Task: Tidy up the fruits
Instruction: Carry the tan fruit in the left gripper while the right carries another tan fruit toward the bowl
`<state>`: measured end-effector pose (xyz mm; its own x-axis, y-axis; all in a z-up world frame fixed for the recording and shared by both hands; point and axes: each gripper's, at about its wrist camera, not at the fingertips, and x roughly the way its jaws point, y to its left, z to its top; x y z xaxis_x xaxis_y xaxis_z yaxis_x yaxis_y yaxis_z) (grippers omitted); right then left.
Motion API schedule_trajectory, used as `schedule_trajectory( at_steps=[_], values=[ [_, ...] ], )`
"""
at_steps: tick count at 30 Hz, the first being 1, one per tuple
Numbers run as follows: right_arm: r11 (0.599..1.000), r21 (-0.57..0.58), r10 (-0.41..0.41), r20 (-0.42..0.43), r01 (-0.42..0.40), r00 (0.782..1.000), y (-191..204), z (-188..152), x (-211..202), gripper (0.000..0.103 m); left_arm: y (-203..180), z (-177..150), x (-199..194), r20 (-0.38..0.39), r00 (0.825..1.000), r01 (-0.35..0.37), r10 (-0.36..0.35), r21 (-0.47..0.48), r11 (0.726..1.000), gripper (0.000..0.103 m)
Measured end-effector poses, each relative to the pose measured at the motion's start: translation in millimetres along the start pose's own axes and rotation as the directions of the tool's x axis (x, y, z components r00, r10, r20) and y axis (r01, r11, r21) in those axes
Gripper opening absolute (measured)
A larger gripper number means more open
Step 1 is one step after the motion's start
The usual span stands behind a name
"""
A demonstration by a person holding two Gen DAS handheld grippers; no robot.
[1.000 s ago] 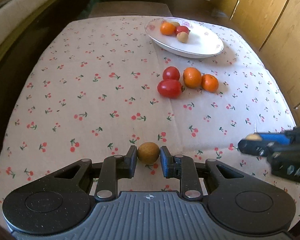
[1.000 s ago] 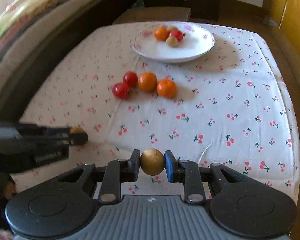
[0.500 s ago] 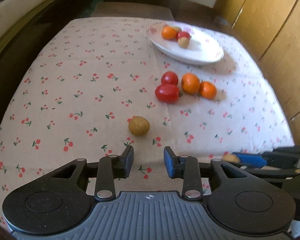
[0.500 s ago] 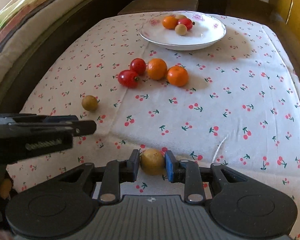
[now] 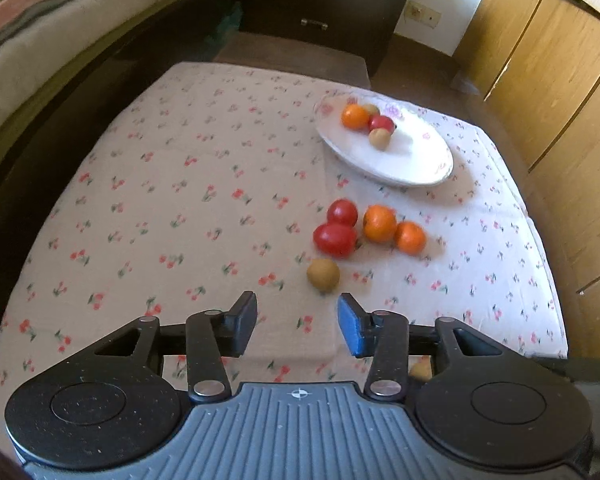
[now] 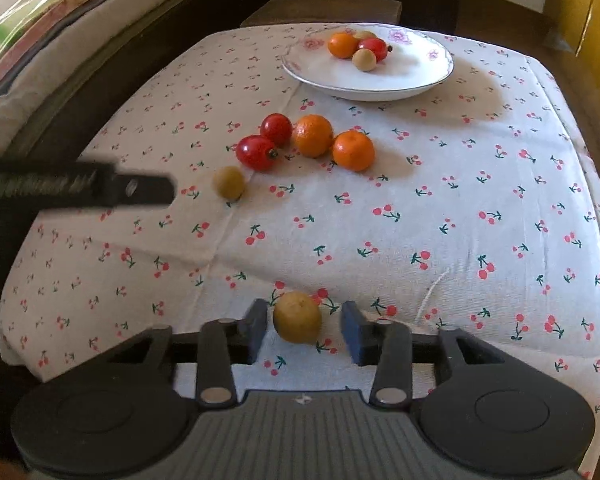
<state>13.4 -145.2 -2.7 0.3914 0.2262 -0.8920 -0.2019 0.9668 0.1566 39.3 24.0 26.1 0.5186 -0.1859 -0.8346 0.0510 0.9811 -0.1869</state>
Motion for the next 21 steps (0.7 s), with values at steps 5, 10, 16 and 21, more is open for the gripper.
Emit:
schedule_trajectory(
  at_steps=[5, 10, 16, 21],
  values=[
    [0.999, 0.030, 0.024, 0.007, -0.024, 1.000, -6, 3, -2, 0.029, -3, 15, 22, -0.013, 0.999, 0.034, -0.034, -0.024, 0.999, 0.054],
    [0.999, 0.042, 0.007, 0.004, -0.007, 1.000, -13, 7, 0, 0.029, -13, 19, 43, -0.038, 0.997, 0.060, -0.061, -0.034, 0.998, 0.052],
    [0.999, 0.050, 0.013, 0.009, -0.014, 1.000, -16, 10, 2, 0.029, -16, 17, 62, -0.073, 0.997, 0.028, -0.031, -0.047, 0.998, 0.043],
    [0.998, 0.059, 0.009, 0.010, -0.009, 1.000, -18, 9, 0, 0.029, -15, 17, 67, -0.066, 0.998, -0.005, 0.002, -0.035, 0.999, 0.038]
  ],
)
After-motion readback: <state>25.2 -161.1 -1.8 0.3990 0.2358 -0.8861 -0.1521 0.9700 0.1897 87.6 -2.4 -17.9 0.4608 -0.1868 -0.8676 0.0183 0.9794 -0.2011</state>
